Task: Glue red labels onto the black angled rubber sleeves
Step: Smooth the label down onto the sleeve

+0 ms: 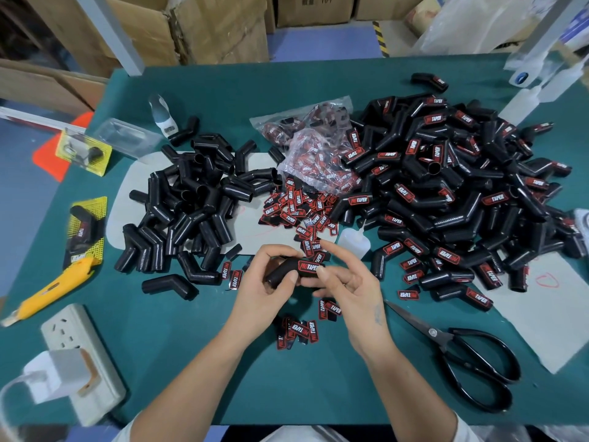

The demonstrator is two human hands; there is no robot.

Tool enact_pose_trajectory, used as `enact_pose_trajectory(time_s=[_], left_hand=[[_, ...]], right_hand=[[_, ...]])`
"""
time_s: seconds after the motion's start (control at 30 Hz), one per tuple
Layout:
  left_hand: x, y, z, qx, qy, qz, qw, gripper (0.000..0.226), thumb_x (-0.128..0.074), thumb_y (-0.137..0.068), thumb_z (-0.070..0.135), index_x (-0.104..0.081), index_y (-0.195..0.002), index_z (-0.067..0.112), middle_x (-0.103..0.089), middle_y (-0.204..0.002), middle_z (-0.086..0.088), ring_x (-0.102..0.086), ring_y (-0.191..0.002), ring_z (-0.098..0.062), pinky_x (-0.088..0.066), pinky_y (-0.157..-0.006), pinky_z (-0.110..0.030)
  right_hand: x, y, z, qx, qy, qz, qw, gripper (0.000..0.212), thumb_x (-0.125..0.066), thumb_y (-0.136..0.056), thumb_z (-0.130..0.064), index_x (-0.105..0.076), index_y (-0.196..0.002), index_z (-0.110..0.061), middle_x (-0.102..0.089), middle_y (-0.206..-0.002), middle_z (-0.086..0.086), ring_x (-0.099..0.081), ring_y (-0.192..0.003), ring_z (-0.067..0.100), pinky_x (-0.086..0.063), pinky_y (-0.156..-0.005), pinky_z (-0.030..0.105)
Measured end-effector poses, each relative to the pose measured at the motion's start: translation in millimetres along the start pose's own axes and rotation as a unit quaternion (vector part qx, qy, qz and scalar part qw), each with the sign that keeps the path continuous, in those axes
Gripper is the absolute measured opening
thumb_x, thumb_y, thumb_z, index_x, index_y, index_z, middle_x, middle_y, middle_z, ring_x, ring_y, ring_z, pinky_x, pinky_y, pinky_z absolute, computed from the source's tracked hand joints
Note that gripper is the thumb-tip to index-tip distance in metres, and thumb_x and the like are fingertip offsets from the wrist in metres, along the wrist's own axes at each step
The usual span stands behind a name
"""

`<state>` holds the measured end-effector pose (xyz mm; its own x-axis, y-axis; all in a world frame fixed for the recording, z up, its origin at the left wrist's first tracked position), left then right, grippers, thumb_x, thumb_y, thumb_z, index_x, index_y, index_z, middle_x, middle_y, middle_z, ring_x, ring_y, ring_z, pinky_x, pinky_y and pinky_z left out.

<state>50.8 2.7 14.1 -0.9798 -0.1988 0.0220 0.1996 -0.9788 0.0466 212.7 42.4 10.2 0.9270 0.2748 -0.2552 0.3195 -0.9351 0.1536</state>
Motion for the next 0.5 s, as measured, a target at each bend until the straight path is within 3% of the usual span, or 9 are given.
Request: enact_pose_trajectory(time_s=[0.13, 0.3, 0.43, 0.5], left_hand=[[0.6, 0.0, 0.7, -0.018, -0.026, 0.017, 0.999, 0.019, -0.065, -0.091, 0.028, -0.063, -0.111, 0.029, -0.069, -0.109, 0.004, -0.067, -0.106, -0.016, -0.05, -0.095, -0.023], [-0.6, 0.3, -3.0, -0.03, -0.055, 0.021, 0.998, 0.022, -0.064, -0.093, 0.032, -0.06, -0.112, 0.042, -0.066, -0.111, 0.01, -0.065, -0.112, -0.02, -0.05, -0.1, -0.028], [3.0, -0.6, 4.9, -0.14, -0.135, 0.001, 0.981, 0.023, -0.068, -0.098, 0.023, -0.065, -0.118, 0.034, -0.06, -0.12, 0.006, -0.062, -0.12, -0.023, -0.046, -0.105, -0.029], [3.9, -1.1, 5.6, -0.154, -0.158, 0.007, 0.975, 0.02, -0.07, -0.097, 0.022, -0.07, -0.116, 0.028, -0.06, -0.118, 0.003, -0.063, -0.117, -0.021, -0.048, -0.103, -0.029]], right_hand=[[-4.4, 1.6, -1.3, -0.004, -0.01, -0.006, 1.0, 0.045, -0.075, -0.094, -0.028, -0.064, -0.137, -0.038, -0.08, -0.098, 0.012, -0.078, -0.098, 0.027, -0.059, -0.079, 0.026], [-3.7, 1.9, 0.0, -0.006, -0.004, 0.003, 1.0, 0.044, -0.074, -0.095, -0.015, -0.066, -0.134, -0.035, -0.079, -0.091, 0.013, -0.078, -0.092, 0.029, -0.058, -0.076, 0.025], [-2.6, 2.2, 0.0, -0.003, -0.007, 0.003, 1.0, 0.043, -0.075, -0.095, -0.026, -0.066, -0.135, -0.038, -0.08, -0.095, 0.013, -0.078, -0.093, 0.028, -0.057, -0.072, 0.025], [-1.7, 1.1, 0.8, -0.005, -0.012, 0.0, 1.0, 0.044, -0.075, -0.095, -0.028, -0.065, -0.136, -0.037, -0.079, -0.096, 0.014, -0.078, -0.093, 0.028, -0.054, -0.07, 0.022]])
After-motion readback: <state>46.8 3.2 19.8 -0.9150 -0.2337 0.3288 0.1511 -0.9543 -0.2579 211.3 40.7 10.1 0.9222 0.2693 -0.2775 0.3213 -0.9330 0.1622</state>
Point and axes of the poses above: each hand's wrist, its own y-axis away from the middle knuckle, its own x-axis out of the back of the hand, z = x × y, the point moved 4 cm from there along -y, towards the middle knuckle
